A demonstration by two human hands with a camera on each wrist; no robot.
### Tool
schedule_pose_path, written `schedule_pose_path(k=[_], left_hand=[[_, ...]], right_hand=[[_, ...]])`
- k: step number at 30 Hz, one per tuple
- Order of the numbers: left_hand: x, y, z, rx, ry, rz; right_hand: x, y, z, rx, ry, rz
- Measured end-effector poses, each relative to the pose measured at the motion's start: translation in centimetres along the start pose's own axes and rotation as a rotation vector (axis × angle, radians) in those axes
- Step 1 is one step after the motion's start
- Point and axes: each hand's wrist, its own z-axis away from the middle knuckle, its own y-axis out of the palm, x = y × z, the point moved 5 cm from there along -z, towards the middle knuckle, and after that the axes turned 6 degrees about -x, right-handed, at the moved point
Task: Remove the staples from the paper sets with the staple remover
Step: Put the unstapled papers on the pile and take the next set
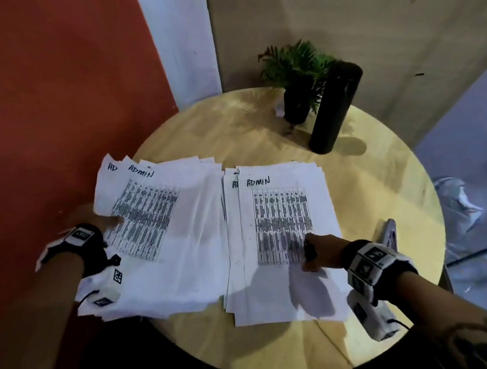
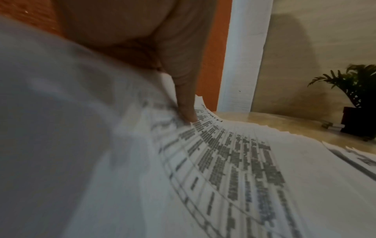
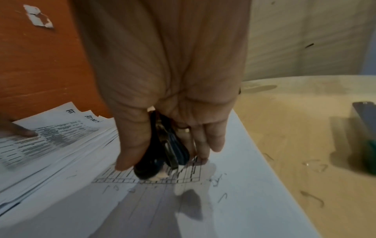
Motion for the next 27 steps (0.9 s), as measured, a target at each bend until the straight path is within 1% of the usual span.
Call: schedule_pose_path(k=[2, 4, 5, 7, 8, 9, 10, 11, 13, 15, 17, 19, 21, 23, 27], left_hand=[[1.1, 0.7, -2.8, -0.057, 0.034, -0.056], [0.3, 0.7, -3.7, -0.159, 0.105, -0.182], [-1.4, 0.8, -2.5, -0.201, 0.156, -0.236], [-6.1, 1.5, 0.9, -0.246, 0.297, -0.236], [-8.8, 2.4, 2.9, -0.244, 0.366, -0.216], [-10.7, 3.9, 4.2, -0.208, 0.422, -0.197], [-12.8, 5.9, 5.5, -0.135, 0.466, -0.175], [-14.4, 8.1, 6.7, -0.020, 0.489, -0.143], [-17.0, 12.3, 9.1, 0.202, 0.450, -0.095], [-18.4, 15.7, 10.6, 0.317, 0.349, -0.066], [-18.9, 17.6, 11.5, 0.336, 0.244, -0.048], [-18.9, 18.5, 11.5, 0.306, 0.179, -0.024], [-19.0, 19.0, 11.4, 0.324, 0.123, 0.033], [-19.1, 19.4, 11.5, 0.367, 0.106, 0.057], [-18.4, 19.4, 11.5, 0.425, 0.084, 0.008]], right_hand=[[-0.3, -0.2, -0.2, 0.022, 0.026, 0.037], [-0.4, -0.6, -0.3, 0.033, 0.030, 0.023], [-0.3, -0.8, -0.3, 0.041, 0.026, 0.024], [0.2, -1.2, -0.3, 0.070, 0.010, 0.044], [0.5, -1.4, -0.3, 0.091, 0.004, 0.058], [0.8, -1.5, -0.4, 0.111, -0.004, 0.067], [1.0, -1.5, -0.4, 0.130, -0.010, 0.073], [1.1, -1.6, -0.6, 0.140, -0.019, 0.076], [1.0, -1.6, -0.8, 0.145, -0.017, 0.076], [0.7, -1.5, -0.9, 0.131, 0.000, 0.070], [0.3, -1.2, -1.2, 0.098, 0.012, 0.061], [-0.1, -0.6, -1.5, 0.066, 0.019, 0.048], [-0.6, -0.1, -1.7, 0.045, 0.032, 0.027], [-0.8, 0.1, -1.7, 0.040, 0.033, -0.012], [-1.1, 0.0, -1.2, 0.048, 0.033, -0.072]])
